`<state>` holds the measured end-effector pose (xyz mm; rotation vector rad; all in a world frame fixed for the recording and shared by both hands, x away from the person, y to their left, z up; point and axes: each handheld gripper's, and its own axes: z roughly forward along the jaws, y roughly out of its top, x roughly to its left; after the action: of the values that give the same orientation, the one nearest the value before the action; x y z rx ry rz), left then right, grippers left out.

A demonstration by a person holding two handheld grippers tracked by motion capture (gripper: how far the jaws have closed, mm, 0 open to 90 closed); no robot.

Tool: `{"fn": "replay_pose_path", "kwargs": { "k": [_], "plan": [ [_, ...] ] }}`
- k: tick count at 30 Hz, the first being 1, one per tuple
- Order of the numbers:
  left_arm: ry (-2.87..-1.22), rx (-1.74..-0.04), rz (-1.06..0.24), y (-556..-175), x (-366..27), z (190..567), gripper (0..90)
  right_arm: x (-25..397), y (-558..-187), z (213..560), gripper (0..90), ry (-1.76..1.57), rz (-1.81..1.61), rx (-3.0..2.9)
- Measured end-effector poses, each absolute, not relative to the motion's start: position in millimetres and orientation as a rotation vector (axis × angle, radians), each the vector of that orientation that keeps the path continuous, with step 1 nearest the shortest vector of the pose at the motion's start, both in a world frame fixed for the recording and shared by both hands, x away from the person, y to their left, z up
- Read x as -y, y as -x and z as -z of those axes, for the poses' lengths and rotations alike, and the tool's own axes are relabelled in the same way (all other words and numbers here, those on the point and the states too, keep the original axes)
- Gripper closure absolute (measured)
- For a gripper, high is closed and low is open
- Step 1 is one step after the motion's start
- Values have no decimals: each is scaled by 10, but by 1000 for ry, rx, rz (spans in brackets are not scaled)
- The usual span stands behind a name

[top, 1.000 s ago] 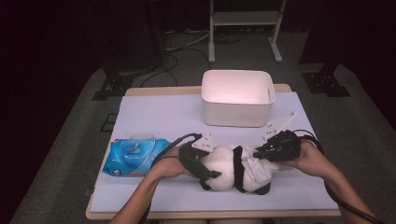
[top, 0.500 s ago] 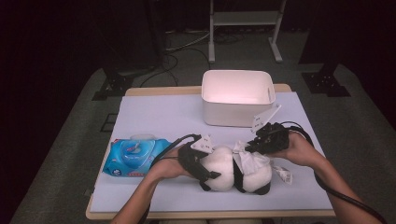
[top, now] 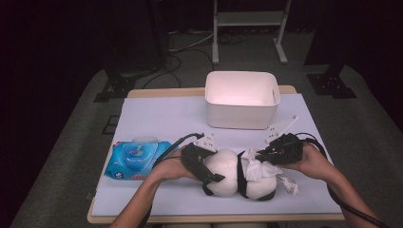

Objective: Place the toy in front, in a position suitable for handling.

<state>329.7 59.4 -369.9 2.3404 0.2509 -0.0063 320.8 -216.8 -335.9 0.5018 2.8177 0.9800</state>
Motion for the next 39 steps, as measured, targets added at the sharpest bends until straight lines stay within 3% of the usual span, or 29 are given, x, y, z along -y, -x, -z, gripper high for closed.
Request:
{"fn": "replay_pose_path", "kwargs": {
  "k": [9,15,28,39],
  "plan": [
    [-2372,-244,50,-3364,-498,3733,16,2147,-3110,3366,831,-462,-993,-2820],
    [-2385,-192,-9,-3284,-520,3742,147,2085,-3079,3315,830,-433,-975,-2812],
    [-2399,-167,-90,-3138,-557,3734,156,1683,-3200,3286,829,-343,-924,-2853],
    [-2388,-160,-103,-3067,-599,3759,156,2036,-3132,3242,827,-444,-983,-2786]
  ]
}}
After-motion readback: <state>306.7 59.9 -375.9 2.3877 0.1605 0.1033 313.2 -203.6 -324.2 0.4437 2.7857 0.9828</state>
